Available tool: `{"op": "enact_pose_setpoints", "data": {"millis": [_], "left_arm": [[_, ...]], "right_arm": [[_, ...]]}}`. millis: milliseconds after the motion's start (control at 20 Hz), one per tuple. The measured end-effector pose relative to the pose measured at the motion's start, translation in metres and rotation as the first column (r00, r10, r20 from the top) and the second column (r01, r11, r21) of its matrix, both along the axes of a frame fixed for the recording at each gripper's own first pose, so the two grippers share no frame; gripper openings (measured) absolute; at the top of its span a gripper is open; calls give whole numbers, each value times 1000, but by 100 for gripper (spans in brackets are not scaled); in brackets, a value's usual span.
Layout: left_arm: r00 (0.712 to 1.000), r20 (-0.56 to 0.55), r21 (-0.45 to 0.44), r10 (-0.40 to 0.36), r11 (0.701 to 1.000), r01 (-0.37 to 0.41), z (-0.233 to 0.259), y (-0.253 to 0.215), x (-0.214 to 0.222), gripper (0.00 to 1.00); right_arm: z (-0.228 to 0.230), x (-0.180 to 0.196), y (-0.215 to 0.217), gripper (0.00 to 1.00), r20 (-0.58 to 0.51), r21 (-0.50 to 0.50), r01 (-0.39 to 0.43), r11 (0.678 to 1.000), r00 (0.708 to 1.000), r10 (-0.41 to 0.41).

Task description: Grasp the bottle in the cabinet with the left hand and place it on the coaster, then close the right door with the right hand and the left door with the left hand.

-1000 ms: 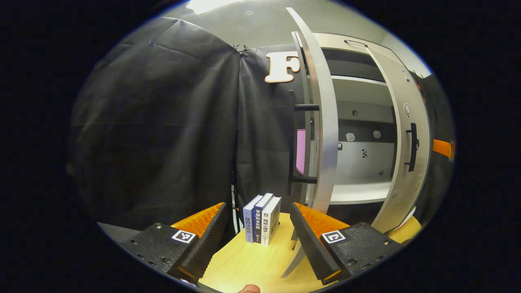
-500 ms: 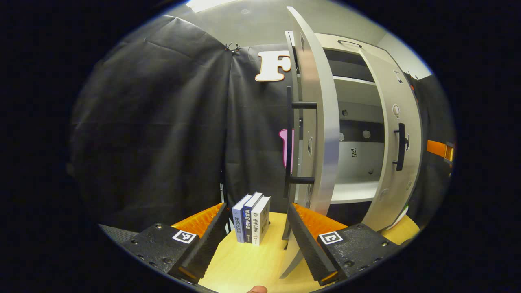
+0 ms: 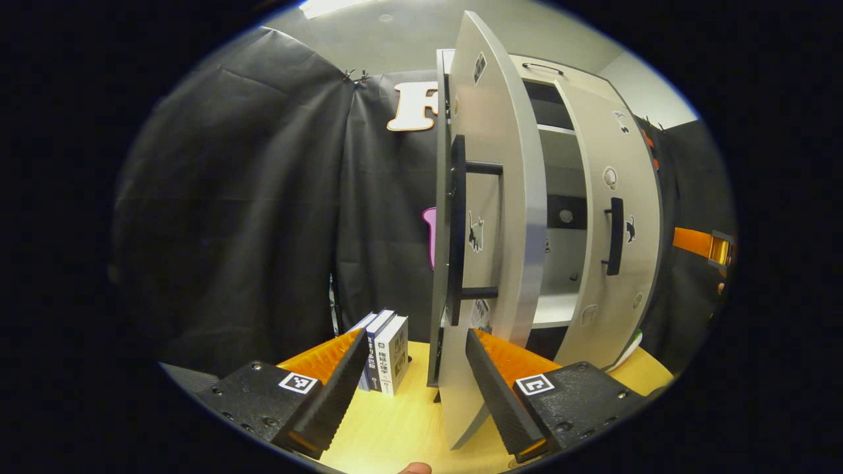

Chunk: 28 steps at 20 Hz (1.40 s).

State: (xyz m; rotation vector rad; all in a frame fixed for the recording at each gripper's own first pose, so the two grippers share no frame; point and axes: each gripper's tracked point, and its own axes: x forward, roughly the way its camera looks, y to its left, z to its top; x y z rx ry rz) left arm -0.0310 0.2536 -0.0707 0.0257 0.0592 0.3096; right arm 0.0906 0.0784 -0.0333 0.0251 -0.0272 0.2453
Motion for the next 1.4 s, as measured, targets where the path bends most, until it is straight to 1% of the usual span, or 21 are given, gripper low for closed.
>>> {"op": "enact_pose_setpoints", "data": {"millis": [350,400,450,900,1050,1100,1250,1300,1400], "left_arm": [[999,-4,-6,-41,999,41,-1,-22,11,88],[999,-6,-6,-47,999,47,-2,-26,13,94],[998,-7,-7,-55,998,55,-2,-29,14,94],[988,-10,-5,-156,988,156,-3,-71,36,94],[980,-11,0,-198,980,198,-3,-89,44,94],[976,-9,-3,-218,976,218,-3,-96,47,94],[963,1,-10,-270,963,270,0,-119,55,94],[959,4,-10,-284,959,284,0,-126,58,90],[950,13,-10,-312,950,312,2,-140,64,90]], "right_arm": [[1,-2,-16,97,3,-6,25,1000,1000,-25],[1,-2,-19,97,3,-5,28,1000,1000,-28],[1,-2,-20,97,2,-5,30,1000,1000,-30],[1,-5,-44,97,-4,-9,56,998,998,-56],[1,-7,-55,97,-3,-8,74,997,997,-74],[0,-8,-58,93,-5,-8,80,997,997,-80],[-2,-10,-67,93,-10,-5,96,995,995,-96],[-2,-11,-68,97,-12,-4,98,995,995,-98],[-5,-12,-71,97,-17,-5,103,995,995,-103]]}}
